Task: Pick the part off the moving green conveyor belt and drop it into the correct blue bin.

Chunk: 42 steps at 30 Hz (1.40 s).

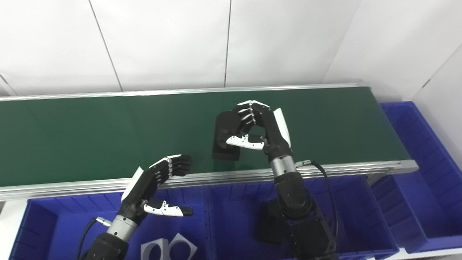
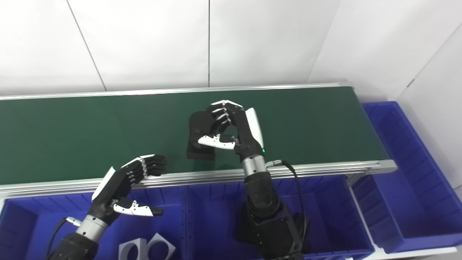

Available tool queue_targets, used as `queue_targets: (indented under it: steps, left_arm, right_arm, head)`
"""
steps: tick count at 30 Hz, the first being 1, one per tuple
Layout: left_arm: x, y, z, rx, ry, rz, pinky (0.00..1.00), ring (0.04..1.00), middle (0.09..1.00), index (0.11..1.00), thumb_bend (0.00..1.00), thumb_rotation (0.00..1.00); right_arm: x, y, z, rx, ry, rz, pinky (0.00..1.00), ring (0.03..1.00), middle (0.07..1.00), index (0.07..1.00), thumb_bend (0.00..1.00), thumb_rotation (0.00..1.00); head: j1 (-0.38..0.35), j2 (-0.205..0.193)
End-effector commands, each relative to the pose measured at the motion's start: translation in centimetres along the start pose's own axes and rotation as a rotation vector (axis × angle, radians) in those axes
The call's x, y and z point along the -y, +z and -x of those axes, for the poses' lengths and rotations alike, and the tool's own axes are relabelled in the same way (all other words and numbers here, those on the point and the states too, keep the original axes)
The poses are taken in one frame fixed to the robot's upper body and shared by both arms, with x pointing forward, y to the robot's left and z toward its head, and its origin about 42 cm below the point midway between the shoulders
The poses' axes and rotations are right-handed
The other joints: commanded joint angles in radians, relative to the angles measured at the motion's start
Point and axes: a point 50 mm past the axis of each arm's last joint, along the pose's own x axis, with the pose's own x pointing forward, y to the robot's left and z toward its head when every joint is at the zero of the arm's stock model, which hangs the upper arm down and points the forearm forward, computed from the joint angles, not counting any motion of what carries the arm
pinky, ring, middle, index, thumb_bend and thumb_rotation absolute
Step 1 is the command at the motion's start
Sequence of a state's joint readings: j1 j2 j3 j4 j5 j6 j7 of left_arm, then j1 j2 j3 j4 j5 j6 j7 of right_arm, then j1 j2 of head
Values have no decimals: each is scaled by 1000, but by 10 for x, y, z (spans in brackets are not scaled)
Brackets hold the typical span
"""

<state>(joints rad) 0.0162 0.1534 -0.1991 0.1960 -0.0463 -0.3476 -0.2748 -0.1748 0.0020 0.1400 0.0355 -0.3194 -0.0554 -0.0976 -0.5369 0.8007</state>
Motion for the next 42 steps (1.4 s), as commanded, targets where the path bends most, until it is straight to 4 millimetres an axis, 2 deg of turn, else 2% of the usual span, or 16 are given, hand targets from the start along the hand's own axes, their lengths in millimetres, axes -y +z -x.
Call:
queue_targets:
  steps: [1, 4, 9, 12, 22, 29, 42]
  left_arm:
    - [-4, 14, -5, 58, 4, -6, 711, 733, 746, 748, 999, 39]
    - [-6, 15, -4, 57, 7, 6, 730, 744, 750, 750, 1000, 22]
    - [-10, 20, -2, 64, 24, 13, 737, 746, 739, 750, 1000, 23]
    - [-13, 22, -2, 66, 28, 24, 738, 749, 743, 748, 999, 21]
    - [-19, 28, -5, 65, 39, 14, 734, 754, 739, 744, 1000, 69]
    - [-18, 28, -6, 75, 44, 20, 718, 741, 729, 746, 1000, 76]
    - [-21, 31, -4, 68, 50, 20, 708, 738, 726, 752, 1000, 83]
  right_arm:
    - [9, 11, 7, 40, -21, -3, 328, 404, 486, 523, 517, 0]
    - [20, 4, 31, 25, -27, 4, 323, 406, 482, 523, 517, 0]
    - [47, -7, 81, -17, -42, 47, 313, 400, 480, 528, 516, 0]
    - [58, -14, 99, -38, -71, 54, 316, 396, 478, 532, 516, 0]
    - [72, -27, 118, -113, -146, 75, 334, 405, 477, 528, 517, 0]
    - [78, -33, 125, -146, -154, 88, 338, 409, 479, 525, 517, 0]
    - [80, -59, 135, -240, -149, 113, 342, 412, 476, 520, 518, 0]
  head:
    - [-10, 2]
    - [-13, 3]
    - [-28, 19]
    - [-38, 28]
    - [-56, 83]
    - [-52, 90]
    - [-53, 96]
